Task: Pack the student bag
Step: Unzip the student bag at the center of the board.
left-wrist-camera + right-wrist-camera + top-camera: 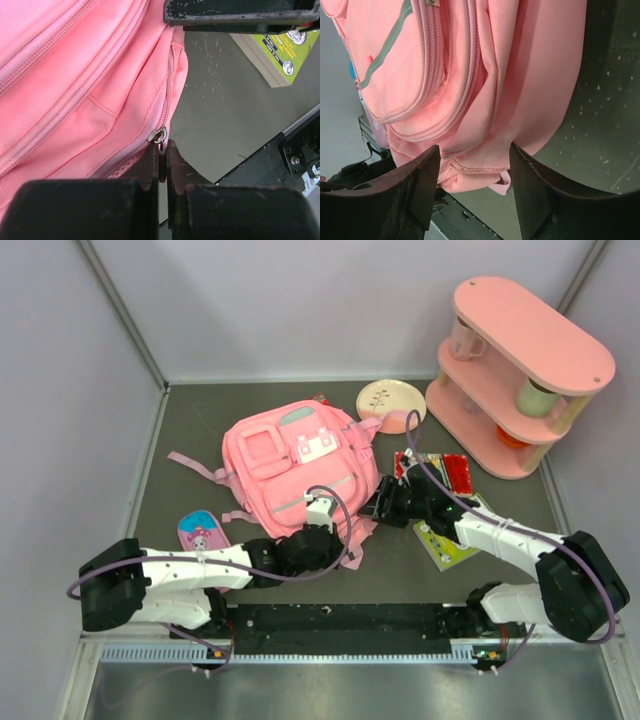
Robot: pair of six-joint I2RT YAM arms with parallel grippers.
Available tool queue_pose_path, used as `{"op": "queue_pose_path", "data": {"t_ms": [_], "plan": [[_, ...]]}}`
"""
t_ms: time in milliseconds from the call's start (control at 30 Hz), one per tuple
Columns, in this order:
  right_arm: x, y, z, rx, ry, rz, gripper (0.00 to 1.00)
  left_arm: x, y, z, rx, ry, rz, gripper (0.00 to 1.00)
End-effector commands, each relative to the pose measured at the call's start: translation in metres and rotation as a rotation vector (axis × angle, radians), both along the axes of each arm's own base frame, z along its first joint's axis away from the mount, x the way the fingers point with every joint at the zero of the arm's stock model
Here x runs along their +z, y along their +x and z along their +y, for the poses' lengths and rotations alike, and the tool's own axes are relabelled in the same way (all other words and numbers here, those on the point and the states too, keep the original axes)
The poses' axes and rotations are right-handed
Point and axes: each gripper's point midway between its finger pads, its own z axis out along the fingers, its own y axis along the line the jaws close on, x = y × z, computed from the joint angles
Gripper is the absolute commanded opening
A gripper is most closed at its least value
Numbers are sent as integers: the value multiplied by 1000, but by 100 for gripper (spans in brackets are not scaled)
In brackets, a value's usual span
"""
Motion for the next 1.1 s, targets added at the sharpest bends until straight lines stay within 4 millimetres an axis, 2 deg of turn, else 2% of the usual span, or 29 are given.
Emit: {"op": "queue_pose_path", "data": {"t_ms": [0,133,267,400,500,667,867,967,1067], "plan": [[18,5,21,40,112,-42,56,35,7,-16,-11,-121,-75,0],[26,7,25,47,138,-77,52,34,7,-19,-25,-116,-73,0],[34,12,18,32,69,-126,49,30,6,-20,-28,-106,-64,0],[27,14,1,1,-43,-143,55,29,5,-20,-33,-103,-62,0],[27,16,-3,2,-68,-166,55,29,5,-20,-32,-102,-64,0],[24,12,8,37,-22,-137,56,29,5,-21,-35,-104,-64,0],[35,19,23,57,58,-166,52,29,4,-24,-50,-107,-62,0],[37,19,26,65,69,-172,49,28,3,-26,-60,-108,-59,0],[38,19,28,75,68,-179,39,29,2,-28,-73,-110,-60,0]]}}
